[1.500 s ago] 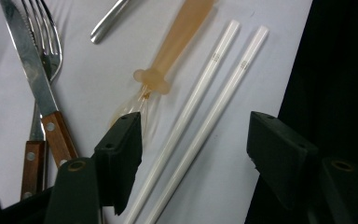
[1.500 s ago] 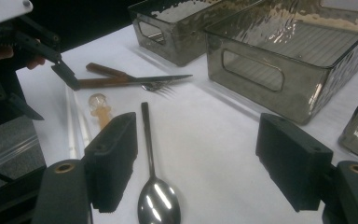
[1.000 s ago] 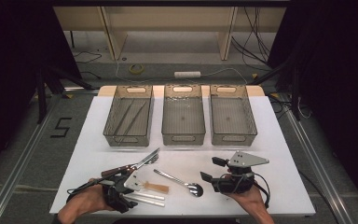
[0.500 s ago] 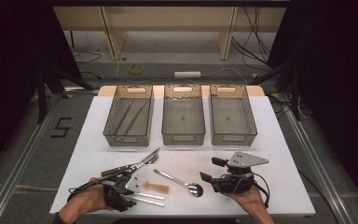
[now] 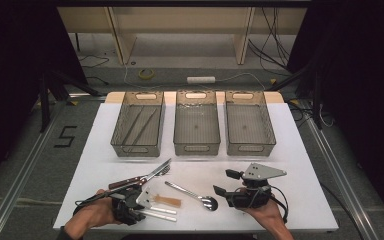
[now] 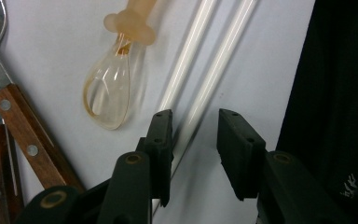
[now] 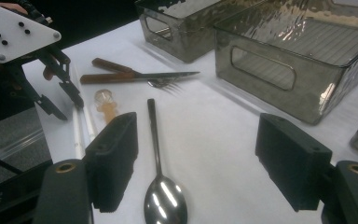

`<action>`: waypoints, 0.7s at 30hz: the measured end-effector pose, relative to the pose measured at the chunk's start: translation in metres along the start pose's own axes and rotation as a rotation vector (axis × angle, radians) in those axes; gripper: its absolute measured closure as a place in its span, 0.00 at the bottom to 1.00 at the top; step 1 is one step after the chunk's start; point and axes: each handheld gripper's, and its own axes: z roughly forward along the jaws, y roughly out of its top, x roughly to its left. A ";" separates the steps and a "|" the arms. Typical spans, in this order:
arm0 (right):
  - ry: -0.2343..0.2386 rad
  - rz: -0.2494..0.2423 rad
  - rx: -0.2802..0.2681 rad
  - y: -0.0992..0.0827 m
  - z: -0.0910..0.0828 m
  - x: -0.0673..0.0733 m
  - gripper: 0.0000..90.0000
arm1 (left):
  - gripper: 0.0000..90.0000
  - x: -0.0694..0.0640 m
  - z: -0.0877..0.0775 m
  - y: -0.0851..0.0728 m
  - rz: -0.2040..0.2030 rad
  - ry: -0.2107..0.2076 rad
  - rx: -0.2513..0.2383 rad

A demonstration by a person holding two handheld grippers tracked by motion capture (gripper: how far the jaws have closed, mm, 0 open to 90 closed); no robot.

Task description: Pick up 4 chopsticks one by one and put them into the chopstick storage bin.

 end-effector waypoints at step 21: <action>0.008 -0.004 0.009 0.000 0.001 0.002 0.35 | 0.85 -0.001 0.001 0.005 0.078 -0.034 0.031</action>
